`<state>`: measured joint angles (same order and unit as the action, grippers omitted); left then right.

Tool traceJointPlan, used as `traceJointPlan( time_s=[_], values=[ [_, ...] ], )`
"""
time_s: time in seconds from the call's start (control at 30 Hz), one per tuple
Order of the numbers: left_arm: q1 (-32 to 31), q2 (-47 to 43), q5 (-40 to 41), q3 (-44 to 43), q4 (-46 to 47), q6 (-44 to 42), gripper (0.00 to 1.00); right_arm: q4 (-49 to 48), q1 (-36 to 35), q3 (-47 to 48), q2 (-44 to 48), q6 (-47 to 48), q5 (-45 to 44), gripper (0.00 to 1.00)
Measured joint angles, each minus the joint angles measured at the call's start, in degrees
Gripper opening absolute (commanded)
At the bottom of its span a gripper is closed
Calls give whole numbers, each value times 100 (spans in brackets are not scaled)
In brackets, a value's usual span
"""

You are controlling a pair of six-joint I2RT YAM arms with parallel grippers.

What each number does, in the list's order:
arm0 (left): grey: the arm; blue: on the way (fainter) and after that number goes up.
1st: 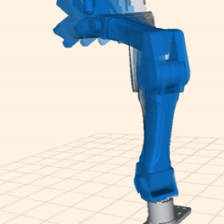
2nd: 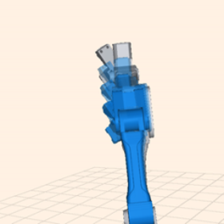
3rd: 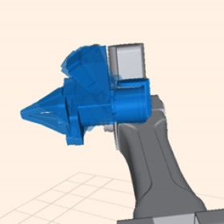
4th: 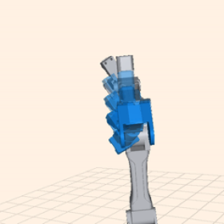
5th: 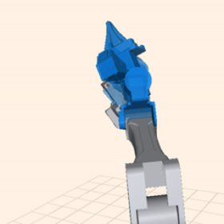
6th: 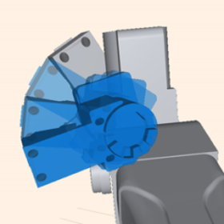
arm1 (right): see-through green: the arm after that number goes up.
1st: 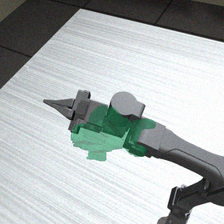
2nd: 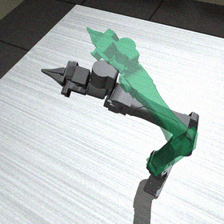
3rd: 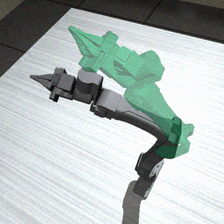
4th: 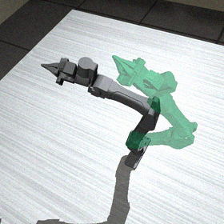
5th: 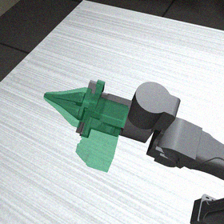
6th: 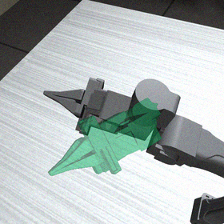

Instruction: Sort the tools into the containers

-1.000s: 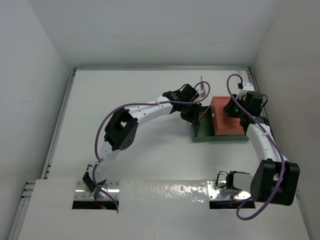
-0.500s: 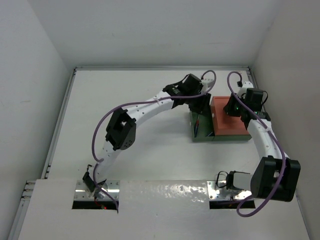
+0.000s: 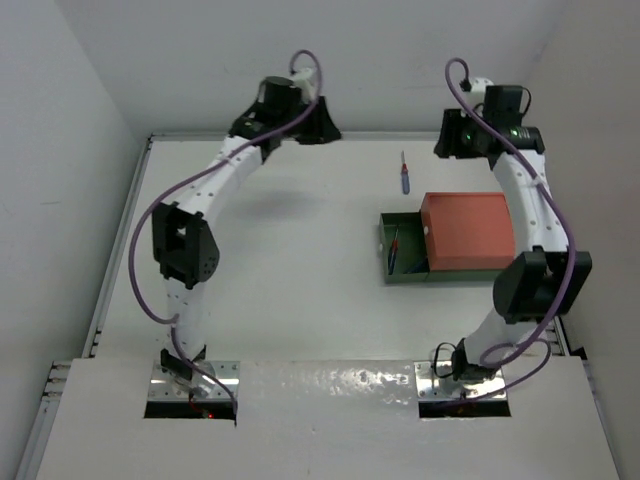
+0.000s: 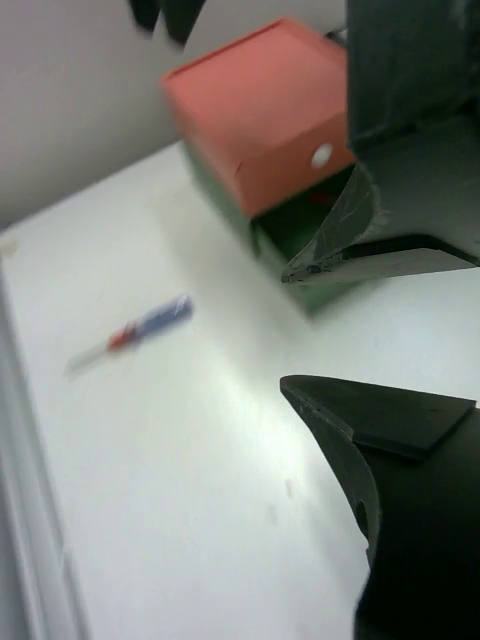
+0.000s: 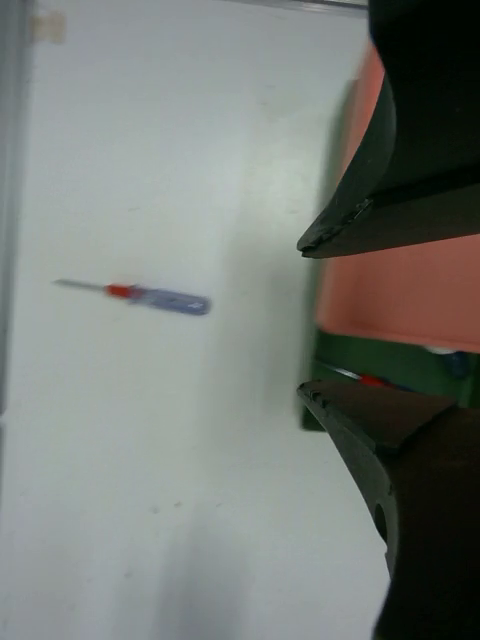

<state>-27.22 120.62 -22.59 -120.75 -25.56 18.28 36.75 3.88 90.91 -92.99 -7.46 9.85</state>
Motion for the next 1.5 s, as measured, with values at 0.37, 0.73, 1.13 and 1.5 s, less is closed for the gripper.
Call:
traceJointPlan(
  time_s=[0.37,0.73,1.13,1.5],
  values=[
    [1941,-1244,568,2153,229,-254,40,1263,-1038,3733,-3812,203,-673,75],
    [2105,-1641,496,2973,269,-560,40,1093,-1202,3762,-5106,90,-1613,69],
    [2476,-1641,142,2979,310,-396,40,612,-1379,3740,-5316,57,-2186,60],
    [2767,-1641,68,3036,304,-356,42,352,-1377,3746,-5427,-179,-2131,45]
  ],
)
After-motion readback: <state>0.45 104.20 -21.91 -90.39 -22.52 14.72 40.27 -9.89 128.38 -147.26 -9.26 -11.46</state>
